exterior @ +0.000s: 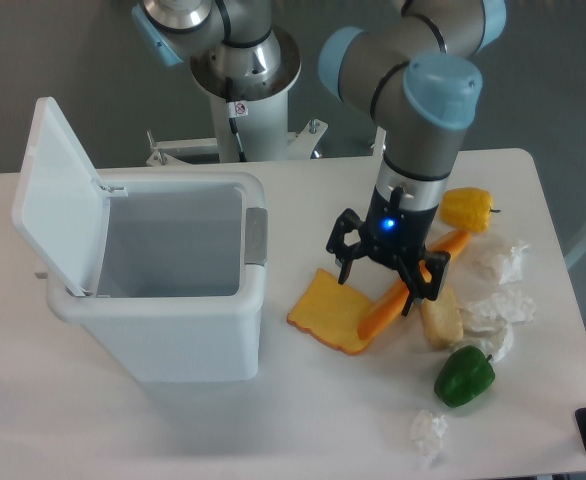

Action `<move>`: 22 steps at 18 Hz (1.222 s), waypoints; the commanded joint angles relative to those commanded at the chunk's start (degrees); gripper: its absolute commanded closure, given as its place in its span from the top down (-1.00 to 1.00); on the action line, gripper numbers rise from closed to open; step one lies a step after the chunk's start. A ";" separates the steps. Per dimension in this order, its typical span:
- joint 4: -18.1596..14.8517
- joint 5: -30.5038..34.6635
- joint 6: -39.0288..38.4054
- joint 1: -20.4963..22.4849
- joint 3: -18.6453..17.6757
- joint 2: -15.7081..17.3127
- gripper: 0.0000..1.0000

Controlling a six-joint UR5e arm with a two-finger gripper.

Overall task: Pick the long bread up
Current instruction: 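Lower the open gripper over the middle of the long orange bread, then descend and close the gripper around the long orange bread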

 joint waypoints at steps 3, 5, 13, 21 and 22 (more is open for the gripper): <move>0.09 0.26 2.71 0.52 0.35 -2.20 1.00; 0.00 0.44 4.04 1.23 0.35 -2.73 1.00; 0.00 6.24 7.21 0.88 0.18 -5.45 1.00; 0.18 6.33 12.21 -0.17 -0.26 -8.26 1.00; 0.09 6.50 13.26 -0.18 -0.35 -8.44 1.00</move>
